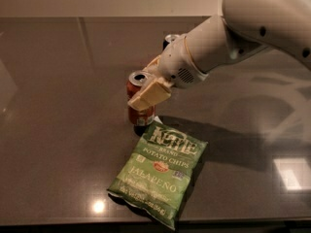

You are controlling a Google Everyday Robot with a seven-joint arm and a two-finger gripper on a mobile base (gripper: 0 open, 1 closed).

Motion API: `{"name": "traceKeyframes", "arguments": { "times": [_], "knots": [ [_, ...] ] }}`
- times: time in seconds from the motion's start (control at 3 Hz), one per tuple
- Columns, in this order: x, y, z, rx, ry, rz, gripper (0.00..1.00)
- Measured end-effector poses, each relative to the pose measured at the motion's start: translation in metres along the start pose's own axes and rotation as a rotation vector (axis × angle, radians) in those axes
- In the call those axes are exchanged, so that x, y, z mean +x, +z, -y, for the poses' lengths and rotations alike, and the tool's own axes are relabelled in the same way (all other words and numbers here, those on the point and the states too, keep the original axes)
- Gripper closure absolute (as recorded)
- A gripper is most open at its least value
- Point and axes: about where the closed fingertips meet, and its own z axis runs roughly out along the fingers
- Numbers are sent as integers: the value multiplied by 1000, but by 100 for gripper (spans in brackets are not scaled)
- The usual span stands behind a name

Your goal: Move coke can near green jalapeno chip bag

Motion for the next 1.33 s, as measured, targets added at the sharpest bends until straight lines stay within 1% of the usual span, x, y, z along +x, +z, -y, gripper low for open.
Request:
{"name": "traceKeyframes", "arguments": {
  "times": [0.67,1.0,1.33],
  "knots": [
    [-6,11,-3,-8,-24,1,100],
    [-8,19,-5,-21,-32,-8,85],
    [-5,28,-7,-34,-33,-22,60]
  ]
}}
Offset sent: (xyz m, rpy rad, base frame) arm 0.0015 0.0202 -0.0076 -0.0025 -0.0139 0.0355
